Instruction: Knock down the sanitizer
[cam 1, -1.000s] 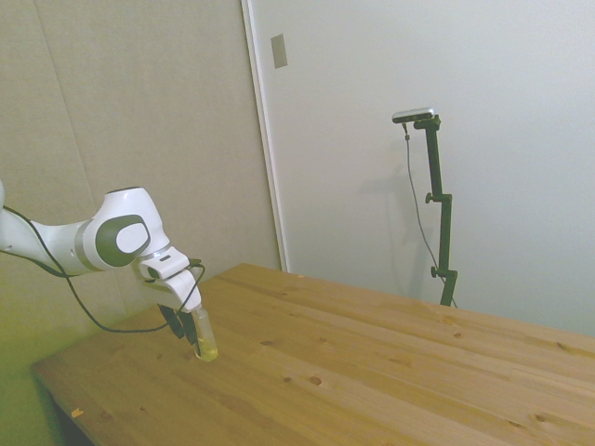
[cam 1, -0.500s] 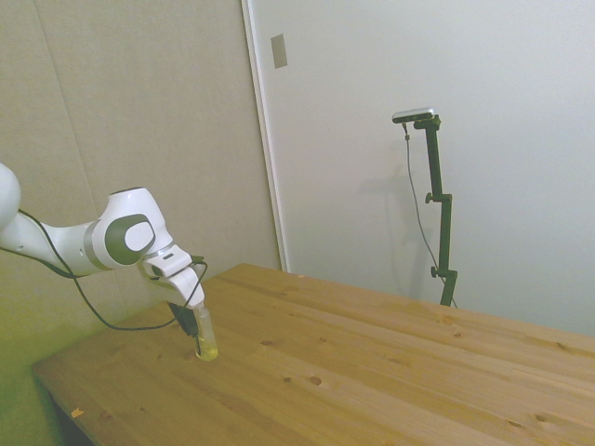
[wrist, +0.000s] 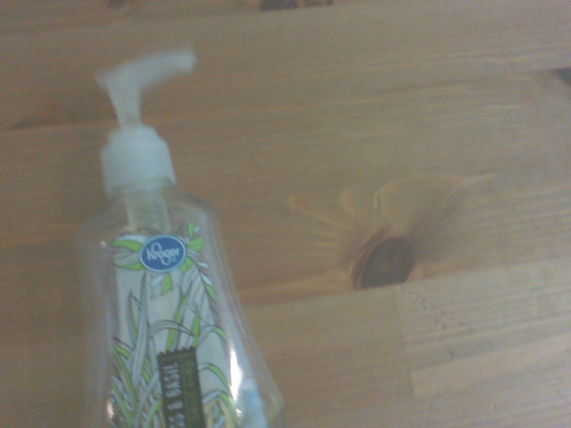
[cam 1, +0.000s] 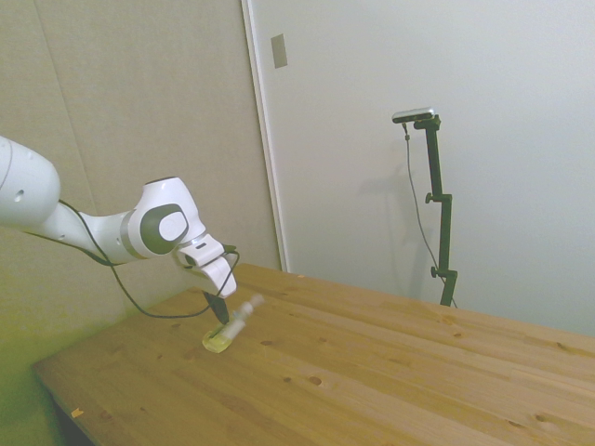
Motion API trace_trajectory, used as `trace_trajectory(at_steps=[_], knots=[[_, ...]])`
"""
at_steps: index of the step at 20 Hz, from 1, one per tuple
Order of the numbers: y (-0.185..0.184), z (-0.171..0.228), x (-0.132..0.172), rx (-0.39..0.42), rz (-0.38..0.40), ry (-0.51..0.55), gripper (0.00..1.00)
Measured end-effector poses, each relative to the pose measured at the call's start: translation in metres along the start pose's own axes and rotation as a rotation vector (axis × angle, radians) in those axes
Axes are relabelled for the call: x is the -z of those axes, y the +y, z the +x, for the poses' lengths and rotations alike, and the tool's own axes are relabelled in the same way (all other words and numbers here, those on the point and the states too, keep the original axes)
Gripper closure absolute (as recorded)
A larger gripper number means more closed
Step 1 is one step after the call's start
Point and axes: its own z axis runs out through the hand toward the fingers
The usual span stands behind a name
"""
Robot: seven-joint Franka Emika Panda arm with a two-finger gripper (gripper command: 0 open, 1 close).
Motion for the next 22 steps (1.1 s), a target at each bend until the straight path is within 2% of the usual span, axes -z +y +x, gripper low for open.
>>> trace_trajectory(at_steps=[7,11,12,17,22], knots=[[-0.028,0.039,-0.008,-0.039,0.019,0.013,1.00],[-0.043,0.046,-0.011,-0.042,0.029,0.017,1.00],[-0.045,0.046,-0.011,-0.040,0.030,0.017,0.00],[-0.049,0.033,-0.005,-0.016,0.038,0.016,0.00],[-0.034,0.008,0.002,0.016,0.029,0.010,0.00]])
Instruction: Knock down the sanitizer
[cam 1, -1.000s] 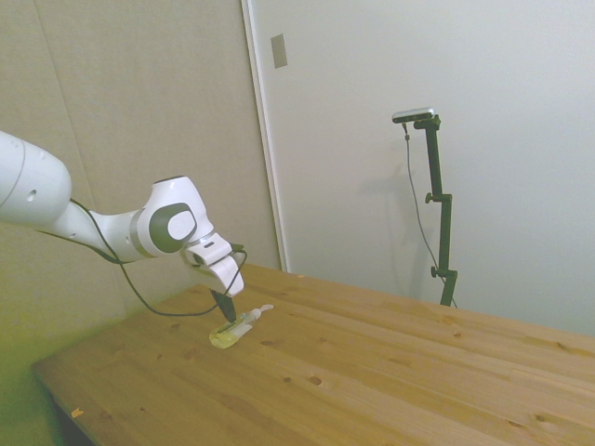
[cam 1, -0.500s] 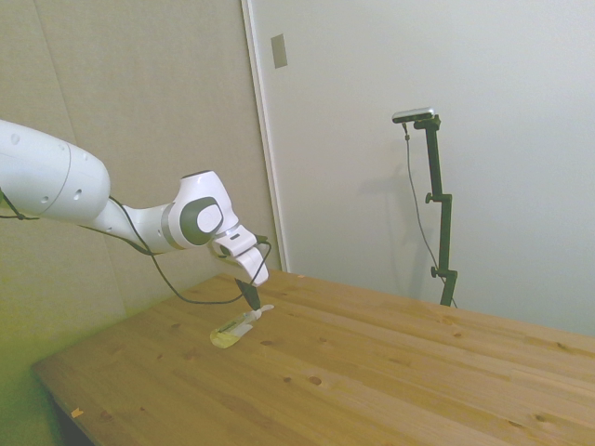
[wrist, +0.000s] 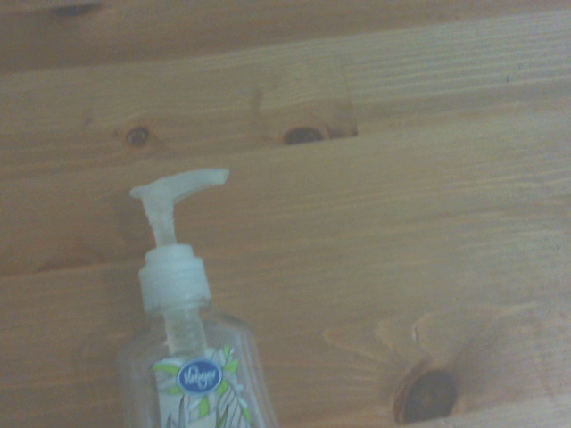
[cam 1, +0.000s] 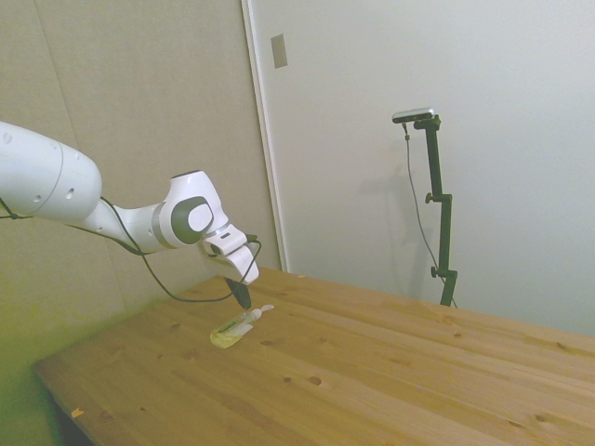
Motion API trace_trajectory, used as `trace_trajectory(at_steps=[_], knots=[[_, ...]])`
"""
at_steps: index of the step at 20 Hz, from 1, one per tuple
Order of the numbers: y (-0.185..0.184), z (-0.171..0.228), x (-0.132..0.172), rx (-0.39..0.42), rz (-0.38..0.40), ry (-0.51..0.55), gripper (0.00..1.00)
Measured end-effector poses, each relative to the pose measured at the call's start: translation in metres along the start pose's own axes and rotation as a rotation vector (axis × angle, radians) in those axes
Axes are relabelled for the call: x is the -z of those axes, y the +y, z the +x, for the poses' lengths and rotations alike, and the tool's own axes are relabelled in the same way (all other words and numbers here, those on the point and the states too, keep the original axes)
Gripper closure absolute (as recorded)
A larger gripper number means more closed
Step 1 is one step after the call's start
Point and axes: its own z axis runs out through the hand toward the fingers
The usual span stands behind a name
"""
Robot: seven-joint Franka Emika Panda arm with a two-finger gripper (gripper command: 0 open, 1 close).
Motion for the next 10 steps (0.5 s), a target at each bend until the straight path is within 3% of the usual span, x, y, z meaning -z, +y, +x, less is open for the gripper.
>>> trace_trajectory(at_steps=[10], knots=[[0.034,-0.064,0.018,0.080,-0.012,-0.013,0.00]])
